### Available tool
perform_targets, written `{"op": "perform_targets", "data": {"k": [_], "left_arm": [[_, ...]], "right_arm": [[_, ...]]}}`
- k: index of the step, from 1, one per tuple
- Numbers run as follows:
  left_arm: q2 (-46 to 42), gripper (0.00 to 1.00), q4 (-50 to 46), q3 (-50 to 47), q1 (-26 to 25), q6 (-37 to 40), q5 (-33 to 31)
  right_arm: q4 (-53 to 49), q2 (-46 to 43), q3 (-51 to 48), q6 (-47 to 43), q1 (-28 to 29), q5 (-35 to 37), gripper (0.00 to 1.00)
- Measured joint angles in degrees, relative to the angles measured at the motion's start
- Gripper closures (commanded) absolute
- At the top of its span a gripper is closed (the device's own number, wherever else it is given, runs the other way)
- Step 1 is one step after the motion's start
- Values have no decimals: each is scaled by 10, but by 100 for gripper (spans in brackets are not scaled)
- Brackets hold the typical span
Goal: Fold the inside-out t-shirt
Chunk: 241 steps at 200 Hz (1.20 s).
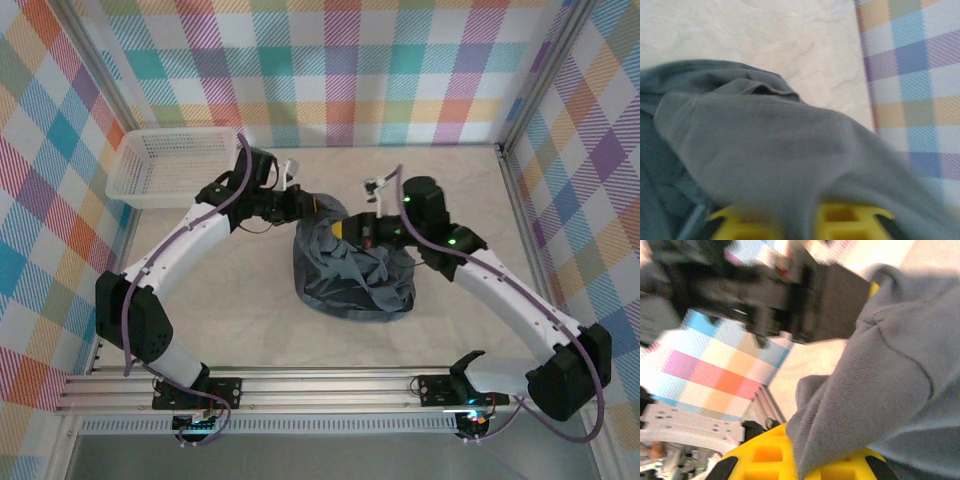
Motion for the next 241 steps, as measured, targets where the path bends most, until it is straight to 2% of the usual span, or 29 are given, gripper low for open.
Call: {"op": "perform_targets", "data": {"k": [11, 25, 43, 59, 79, 102, 136, 174, 189, 210, 226, 241], "left_arm": [[0, 49, 9, -23, 12, 14, -22], [-5, 41, 16, -46, 24, 33, -44], [-33, 35, 20, -71, 34, 50, -53], [-86, 35, 26, -94, 37, 57, -39], [-167, 46, 49, -114, 15, 56, -7], [-216, 54, 82, -114, -50, 40, 26], [-194, 55, 121, -114, -127, 7, 37], [-140, 54, 126, -114, -151, 6, 4], [-125, 66, 126, -113, -151, 5, -15], [-113, 100, 127, -102, -152, 2, -28], [-111, 100, 127, -92, -151, 0, -35], [-111, 100, 120, -78, -152, -10, -37]], "right_arm": [[9, -10, -2, 14, -24, -25, 100], [15, -14, -2, 26, -43, -45, 99], [14, -12, -2, 35, -55, -55, 98], [5, -4, -1, 42, -63, -53, 96], [-14, 15, 1, 49, -67, -43, 95], [-41, 38, 13, 53, -69, -32, 95], [-60, 52, 29, 62, -70, -25, 94], [-65, 52, 33, 69, -70, -31, 95], [-67, 52, 33, 73, -70, -37, 94], [-71, 52, 33, 75, -70, -39, 94], [-72, 54, 33, 75, -70, -39, 92], [-80, 60, 39, 74, -70, -31, 80]]}}
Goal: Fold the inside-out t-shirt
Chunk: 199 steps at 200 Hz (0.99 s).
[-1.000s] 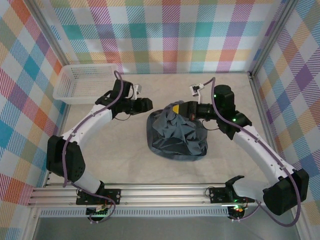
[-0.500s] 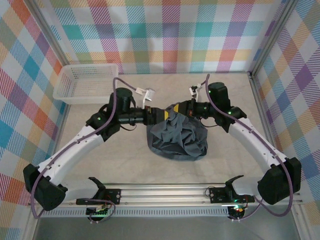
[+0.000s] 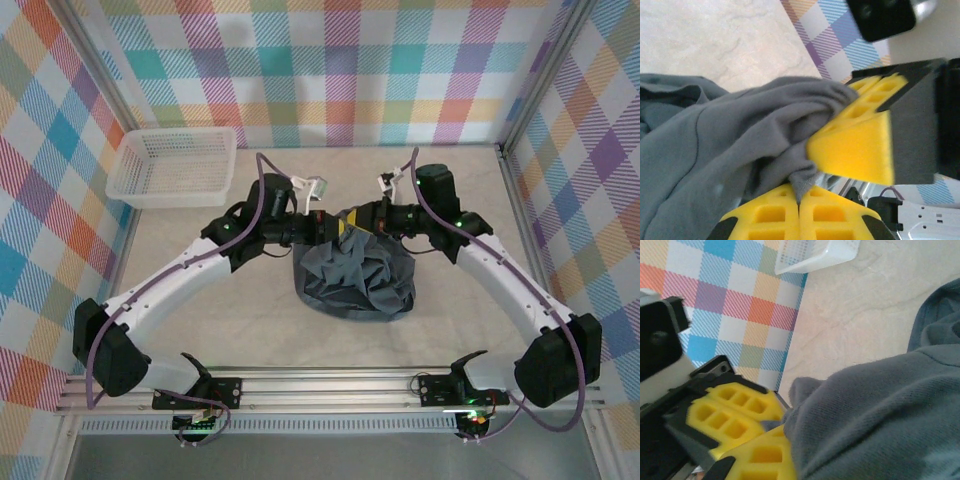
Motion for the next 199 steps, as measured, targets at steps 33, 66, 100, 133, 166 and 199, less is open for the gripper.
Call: {"op": "perform_targets", "data": {"k": [33, 66, 100, 133, 166, 199], "left_arm": [[6, 100, -50, 72, 0, -85, 13], [6, 100, -91, 132, 0, -162, 4], [7, 100, -128, 146, 0, -189, -27], [29, 100, -150, 177, 0, -201, -31], [38, 100, -159, 183, 0, -209, -31], [38, 100, -170, 191, 0, -205, -47]], "right_arm": [[-68, 52, 49, -34, -5, 76, 79], [-115, 68, 59, -65, -16, 116, 64], [-100, -84, -7, -87, -12, 173, 56], [-40, -231, -92, -141, 96, 261, 49], [16, -163, -92, -194, 162, 339, 61], [35, -75, -90, -236, 161, 367, 100]]}}
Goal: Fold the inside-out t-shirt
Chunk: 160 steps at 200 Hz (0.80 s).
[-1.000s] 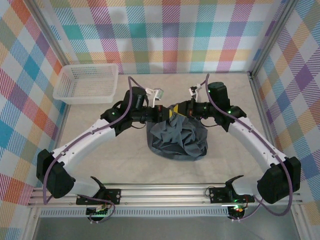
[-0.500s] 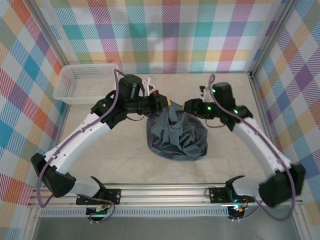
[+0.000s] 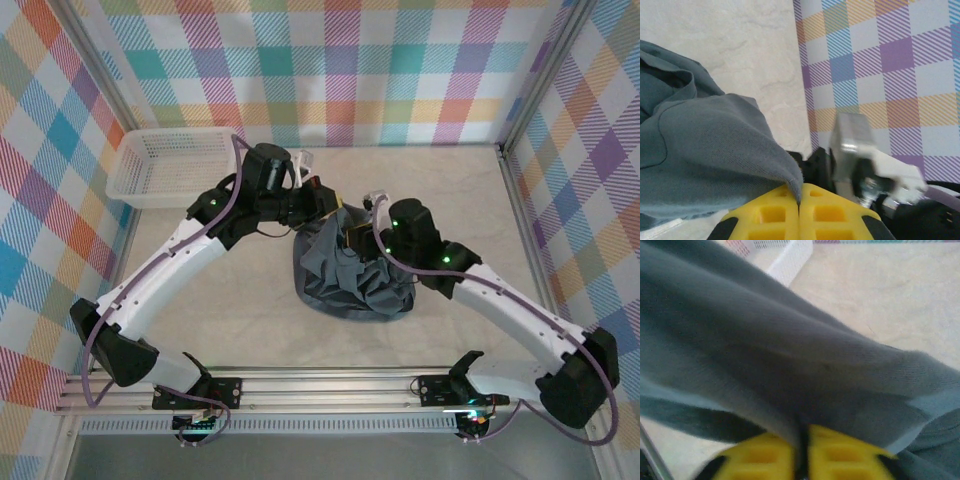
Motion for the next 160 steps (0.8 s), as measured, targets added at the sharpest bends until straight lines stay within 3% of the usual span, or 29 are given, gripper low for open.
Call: {"op": "perform_targets", "data": {"k": [35, 50, 91, 129, 160], "left_arm": [[11, 100, -21, 30, 12, 35, -25], [23, 82, -21, 41, 28, 63, -35], [42, 58, -29, 36, 76, 151, -59], [-54, 50, 17, -92, 85, 186, -5], [-136, 44, 61, -216, 63, 228, 47]], "right_arm": [[11, -20, 21, -6, 0, -86, 100], [15, -48, 21, 6, -3, -119, 100], [77, -107, 2, 70, -57, -221, 100], [86, -88, -8, 102, -90, -268, 100], [88, -68, -8, 110, -99, -286, 100]]}}
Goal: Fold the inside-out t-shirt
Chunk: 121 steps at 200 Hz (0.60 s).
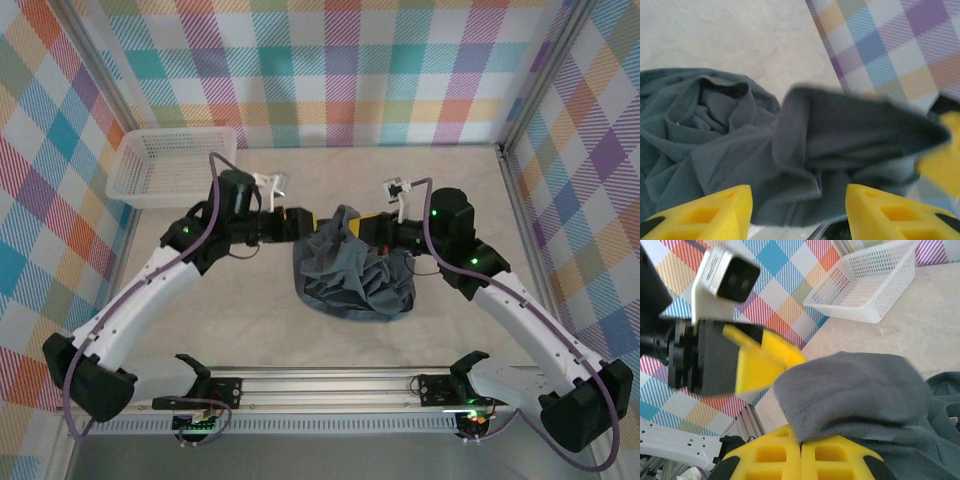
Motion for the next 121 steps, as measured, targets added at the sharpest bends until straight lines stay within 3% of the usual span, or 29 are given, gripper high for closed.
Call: {"op": "perform_targets", "data": {"k": [34, 57, 70, 94, 121], "left_arm": [[11, 32, 24, -45, -26, 38, -15], [68, 34, 56, -22, -26, 37, -13], [109, 45, 73, 0, -26, 31, -13], [155, 99, 88, 21, -26, 15, -9], [156, 100, 76, 25, -22, 14, -9]], "right_arm": [[0, 14, 3, 9, -2, -20, 100], [0, 18, 9, 11, -2, -33, 100], [0, 18, 10, 11, -2, -37, 100], [-8, 18, 14, 11, -3, -36, 100], [-33, 16, 17, 12, -14, -16, 100]]}}
